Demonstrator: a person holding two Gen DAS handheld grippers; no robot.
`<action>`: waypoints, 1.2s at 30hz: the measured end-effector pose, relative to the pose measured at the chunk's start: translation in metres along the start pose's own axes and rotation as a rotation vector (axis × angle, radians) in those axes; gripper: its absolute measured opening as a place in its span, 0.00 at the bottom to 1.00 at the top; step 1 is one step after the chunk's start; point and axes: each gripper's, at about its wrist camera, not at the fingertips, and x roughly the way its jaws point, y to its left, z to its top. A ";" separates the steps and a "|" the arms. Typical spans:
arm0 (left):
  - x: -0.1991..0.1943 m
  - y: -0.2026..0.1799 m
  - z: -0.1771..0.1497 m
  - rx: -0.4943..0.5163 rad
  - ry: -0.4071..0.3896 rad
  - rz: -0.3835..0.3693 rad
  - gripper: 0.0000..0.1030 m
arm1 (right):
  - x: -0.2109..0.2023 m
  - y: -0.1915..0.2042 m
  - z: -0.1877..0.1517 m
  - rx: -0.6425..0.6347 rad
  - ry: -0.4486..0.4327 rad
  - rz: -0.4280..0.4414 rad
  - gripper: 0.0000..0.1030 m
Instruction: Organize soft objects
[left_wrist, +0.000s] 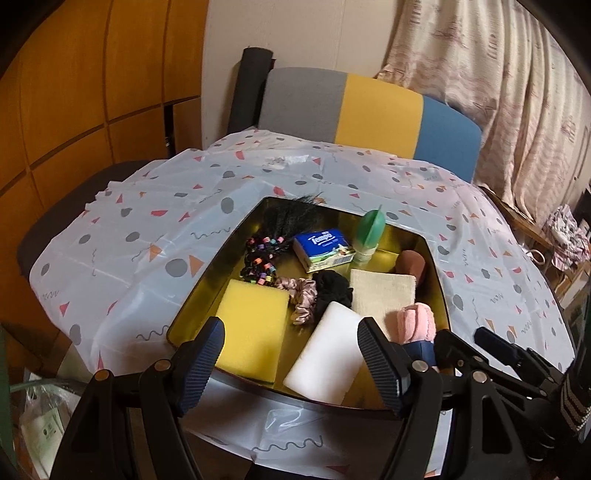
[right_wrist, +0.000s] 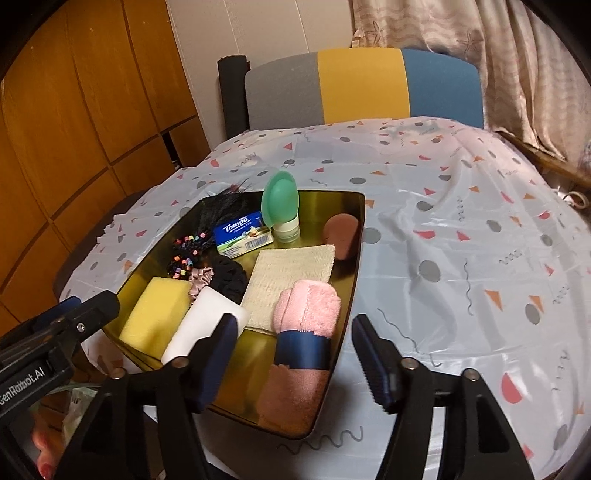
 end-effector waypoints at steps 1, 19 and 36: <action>0.000 0.002 0.000 -0.008 0.002 0.013 0.73 | -0.001 0.001 0.001 -0.003 0.000 -0.007 0.74; -0.015 0.013 0.007 -0.014 -0.057 0.127 0.73 | -0.014 0.032 0.020 -0.072 -0.028 -0.160 1.00; -0.019 0.012 0.010 -0.002 -0.019 0.166 0.73 | -0.009 0.030 0.024 0.057 0.048 -0.206 1.00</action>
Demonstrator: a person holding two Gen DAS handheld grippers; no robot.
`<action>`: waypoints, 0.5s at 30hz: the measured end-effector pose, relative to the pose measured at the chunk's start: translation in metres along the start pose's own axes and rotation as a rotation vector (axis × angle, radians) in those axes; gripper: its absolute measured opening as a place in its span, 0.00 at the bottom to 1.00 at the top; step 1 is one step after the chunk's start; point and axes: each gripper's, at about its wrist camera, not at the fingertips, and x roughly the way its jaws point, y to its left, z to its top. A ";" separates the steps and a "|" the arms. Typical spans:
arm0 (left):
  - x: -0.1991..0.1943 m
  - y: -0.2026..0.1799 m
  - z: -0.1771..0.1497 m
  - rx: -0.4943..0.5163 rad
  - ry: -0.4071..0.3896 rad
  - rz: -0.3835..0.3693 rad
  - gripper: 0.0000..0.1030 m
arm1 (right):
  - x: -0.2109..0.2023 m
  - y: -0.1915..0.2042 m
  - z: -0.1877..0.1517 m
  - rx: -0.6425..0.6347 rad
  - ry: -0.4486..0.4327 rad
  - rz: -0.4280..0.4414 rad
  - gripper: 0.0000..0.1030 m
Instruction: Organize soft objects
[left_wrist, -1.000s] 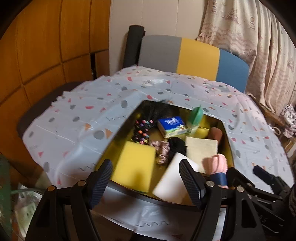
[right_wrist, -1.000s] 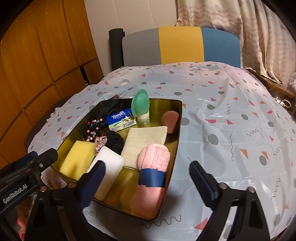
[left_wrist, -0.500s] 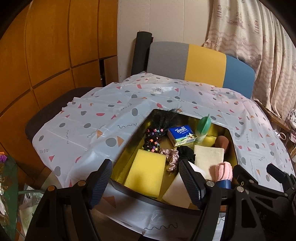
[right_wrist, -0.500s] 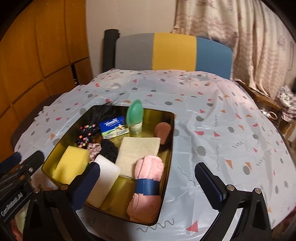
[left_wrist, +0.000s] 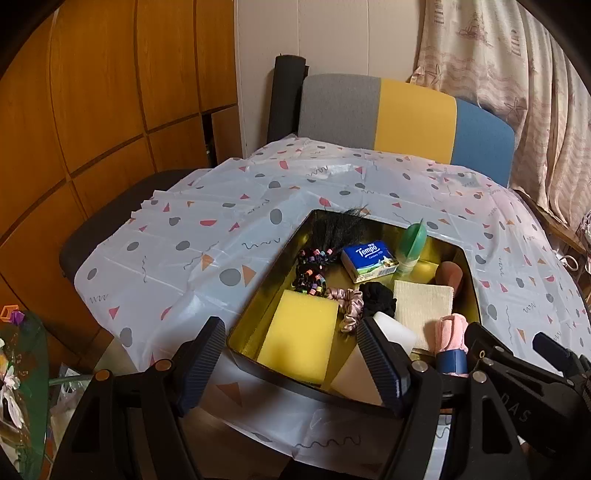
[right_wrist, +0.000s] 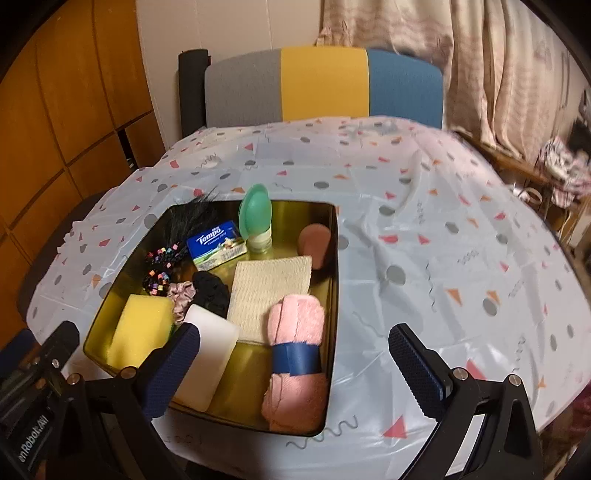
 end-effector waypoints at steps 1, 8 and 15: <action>0.000 0.000 0.000 -0.001 0.001 0.002 0.73 | 0.001 -0.001 0.000 0.006 0.008 0.003 1.00; -0.001 0.000 -0.001 -0.004 0.014 -0.025 0.73 | 0.002 0.000 -0.001 -0.025 0.012 -0.028 1.00; -0.002 -0.005 -0.001 0.020 0.018 -0.026 0.73 | -0.001 0.001 -0.001 -0.026 0.008 -0.030 1.00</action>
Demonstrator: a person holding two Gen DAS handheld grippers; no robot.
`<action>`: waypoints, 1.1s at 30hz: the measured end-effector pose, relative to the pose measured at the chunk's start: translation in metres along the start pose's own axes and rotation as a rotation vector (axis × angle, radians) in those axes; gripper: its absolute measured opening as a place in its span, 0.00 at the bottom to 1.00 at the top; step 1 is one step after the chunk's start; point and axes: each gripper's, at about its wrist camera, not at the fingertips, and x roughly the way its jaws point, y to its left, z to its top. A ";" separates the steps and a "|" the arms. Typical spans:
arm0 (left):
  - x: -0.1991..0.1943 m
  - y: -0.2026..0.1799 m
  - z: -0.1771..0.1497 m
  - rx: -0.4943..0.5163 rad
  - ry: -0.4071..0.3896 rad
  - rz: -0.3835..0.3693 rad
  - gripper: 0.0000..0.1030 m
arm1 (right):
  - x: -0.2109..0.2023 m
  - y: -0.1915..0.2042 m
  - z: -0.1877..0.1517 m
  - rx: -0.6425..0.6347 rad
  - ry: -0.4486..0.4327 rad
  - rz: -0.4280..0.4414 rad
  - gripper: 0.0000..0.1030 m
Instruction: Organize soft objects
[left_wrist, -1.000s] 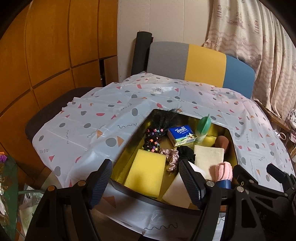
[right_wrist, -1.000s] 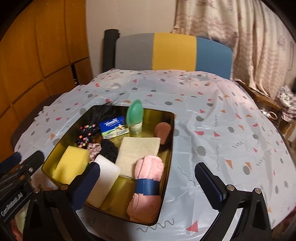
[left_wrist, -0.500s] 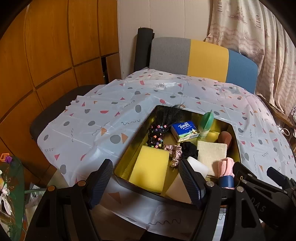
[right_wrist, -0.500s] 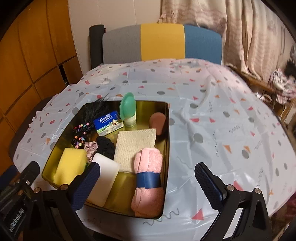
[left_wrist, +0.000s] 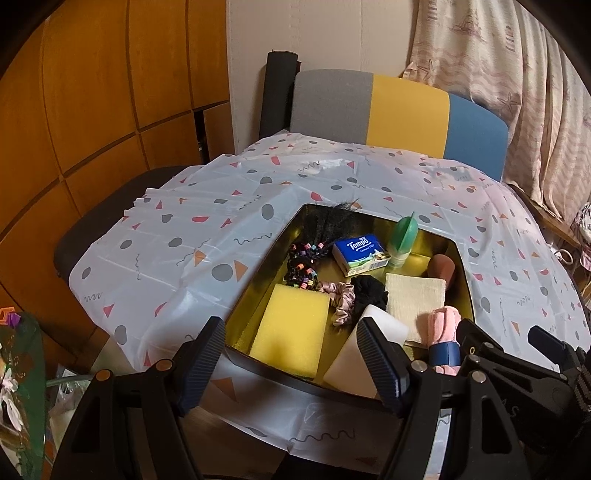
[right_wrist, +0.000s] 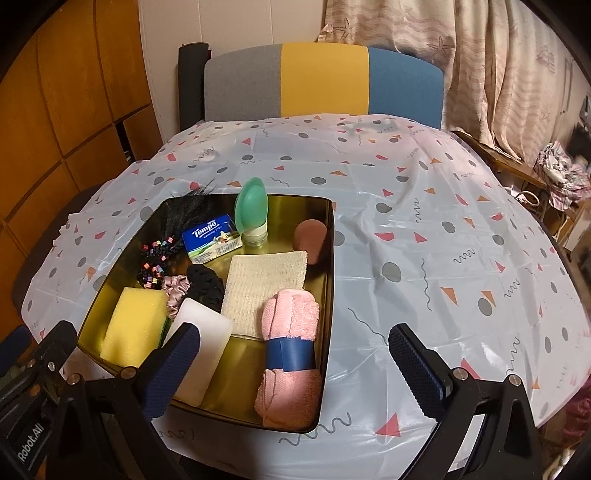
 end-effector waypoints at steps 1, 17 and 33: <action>0.000 0.000 0.000 0.003 0.001 -0.001 0.73 | 0.000 0.000 0.000 0.001 -0.001 0.000 1.00; 0.003 -0.002 -0.002 0.011 0.023 -0.011 0.73 | 0.000 -0.002 0.001 0.006 -0.003 -0.009 1.00; 0.005 -0.004 -0.004 0.022 0.030 -0.014 0.73 | 0.001 -0.003 0.001 0.009 0.001 -0.007 1.00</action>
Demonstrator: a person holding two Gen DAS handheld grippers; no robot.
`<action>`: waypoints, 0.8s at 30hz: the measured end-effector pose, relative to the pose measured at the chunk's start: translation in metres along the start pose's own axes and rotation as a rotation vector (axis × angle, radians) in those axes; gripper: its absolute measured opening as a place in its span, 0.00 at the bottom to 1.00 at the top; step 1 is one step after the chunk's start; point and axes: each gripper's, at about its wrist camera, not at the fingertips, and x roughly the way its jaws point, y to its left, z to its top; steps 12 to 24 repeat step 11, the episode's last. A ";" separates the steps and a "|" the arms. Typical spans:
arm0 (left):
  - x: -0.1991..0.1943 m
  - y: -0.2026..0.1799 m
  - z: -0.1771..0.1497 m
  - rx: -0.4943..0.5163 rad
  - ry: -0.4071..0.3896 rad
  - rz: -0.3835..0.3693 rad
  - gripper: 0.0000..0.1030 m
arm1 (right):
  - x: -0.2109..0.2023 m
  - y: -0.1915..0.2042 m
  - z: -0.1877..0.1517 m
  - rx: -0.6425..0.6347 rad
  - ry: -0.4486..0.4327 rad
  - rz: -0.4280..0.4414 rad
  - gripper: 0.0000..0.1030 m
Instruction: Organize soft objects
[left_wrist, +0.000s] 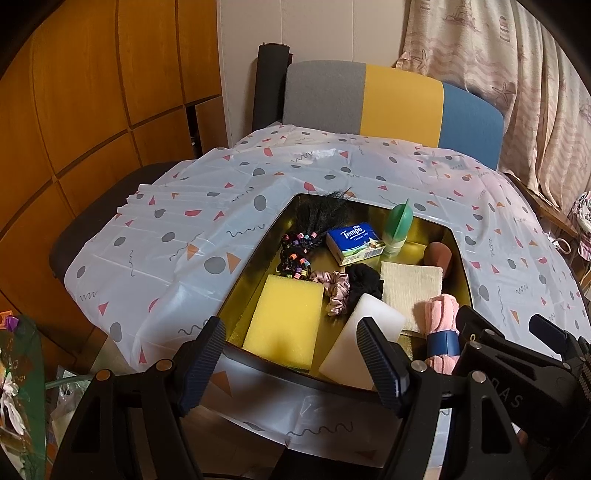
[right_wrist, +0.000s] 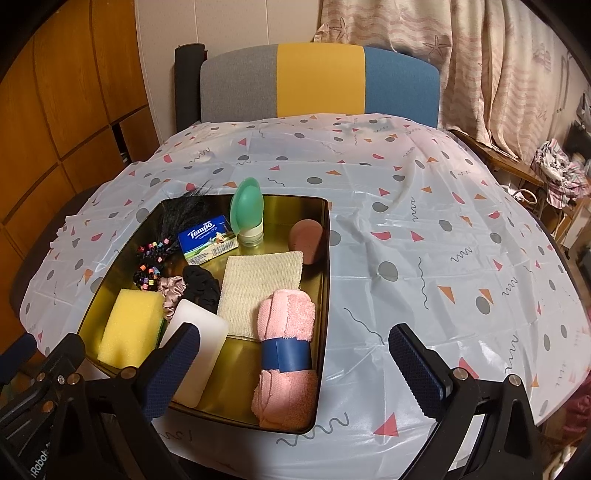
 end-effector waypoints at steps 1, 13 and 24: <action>0.000 0.000 0.000 0.001 0.000 0.001 0.73 | 0.000 0.000 0.000 0.001 0.000 0.000 1.00; 0.000 -0.001 -0.001 0.016 -0.015 0.023 0.73 | 0.001 0.000 -0.001 0.005 0.005 0.002 1.00; 0.000 -0.001 -0.001 0.016 -0.015 0.023 0.73 | 0.001 0.000 -0.001 0.005 0.005 0.002 1.00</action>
